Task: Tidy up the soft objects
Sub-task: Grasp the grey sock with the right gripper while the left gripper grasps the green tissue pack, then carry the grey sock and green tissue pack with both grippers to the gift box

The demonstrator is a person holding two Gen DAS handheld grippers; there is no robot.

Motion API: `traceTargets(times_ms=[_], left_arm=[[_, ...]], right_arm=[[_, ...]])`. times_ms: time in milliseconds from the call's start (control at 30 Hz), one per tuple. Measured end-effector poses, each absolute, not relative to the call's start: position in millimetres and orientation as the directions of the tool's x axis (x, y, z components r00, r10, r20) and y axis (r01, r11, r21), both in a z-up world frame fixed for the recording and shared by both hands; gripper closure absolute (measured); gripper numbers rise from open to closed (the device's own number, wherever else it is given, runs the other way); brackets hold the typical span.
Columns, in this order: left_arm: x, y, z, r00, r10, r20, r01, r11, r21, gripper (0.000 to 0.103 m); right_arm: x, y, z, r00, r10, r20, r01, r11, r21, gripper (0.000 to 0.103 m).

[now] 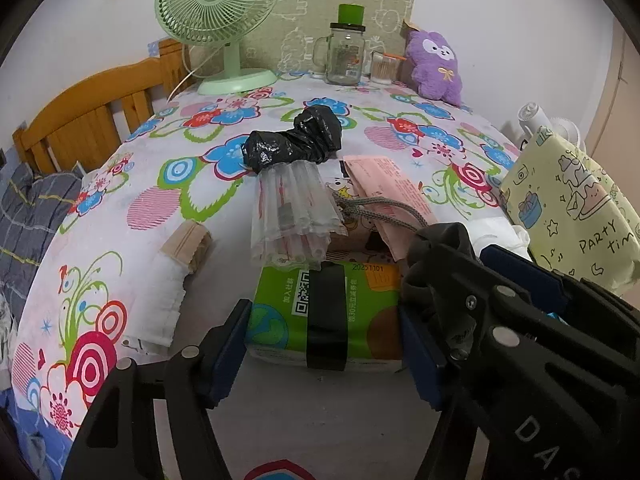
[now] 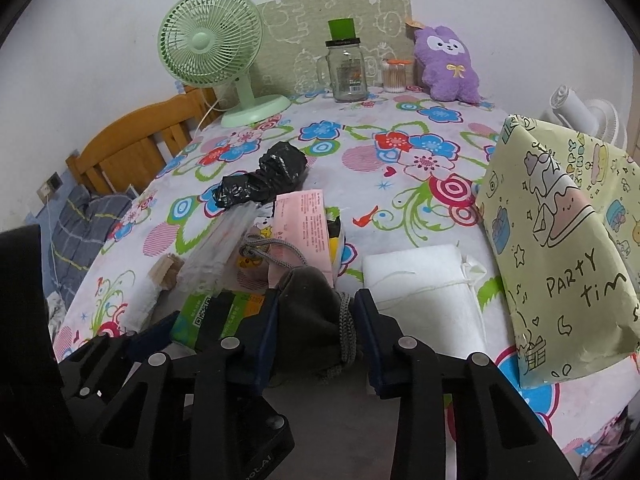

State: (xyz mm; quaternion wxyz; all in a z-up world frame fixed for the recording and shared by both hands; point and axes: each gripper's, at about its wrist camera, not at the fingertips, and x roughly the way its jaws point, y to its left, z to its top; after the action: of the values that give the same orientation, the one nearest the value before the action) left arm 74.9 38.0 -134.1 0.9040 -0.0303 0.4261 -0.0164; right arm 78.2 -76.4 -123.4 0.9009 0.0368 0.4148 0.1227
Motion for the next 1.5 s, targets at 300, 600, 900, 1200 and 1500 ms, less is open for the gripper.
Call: traceTargets(times_ms=[300, 600, 900, 1200, 1500], left_arm=[[71, 37, -131, 0.644, -0.070, -0.762, 0.001, 0.996, -0.091, 0.034], [60, 36, -110, 0.681, -0.072, -0.729, -0.002, 0.995, -0.100, 0.034], [48, 33, -91, 0.716, -0.046, -0.696, -0.008, 0.997, -0.074, 0.034], [42, 28, -69, 0.748, -0.035, -0.663, -0.009, 0.998, -0.062, 0.034], [39, 26, -45, 0.780, -0.030, -0.626, -0.008, 0.998, -0.058, 0.034]], right_arm=[[76, -76, -121, 0.629, 0.249, -0.737, -0.186, 0.968, 0.168, 0.065], [66, -78, -107, 0.656, 0.254, -0.711, -0.192, 0.967, 0.169, 0.066], [56, -82, -88, 0.686, 0.269, -0.676, -0.202, 0.963, 0.179, 0.067], [48, -87, -68, 0.714, 0.279, -0.642, -0.208, 0.960, 0.186, 0.067], [45, -93, -42, 0.746, 0.281, -0.603, -0.211, 0.960, 0.187, 0.067]])
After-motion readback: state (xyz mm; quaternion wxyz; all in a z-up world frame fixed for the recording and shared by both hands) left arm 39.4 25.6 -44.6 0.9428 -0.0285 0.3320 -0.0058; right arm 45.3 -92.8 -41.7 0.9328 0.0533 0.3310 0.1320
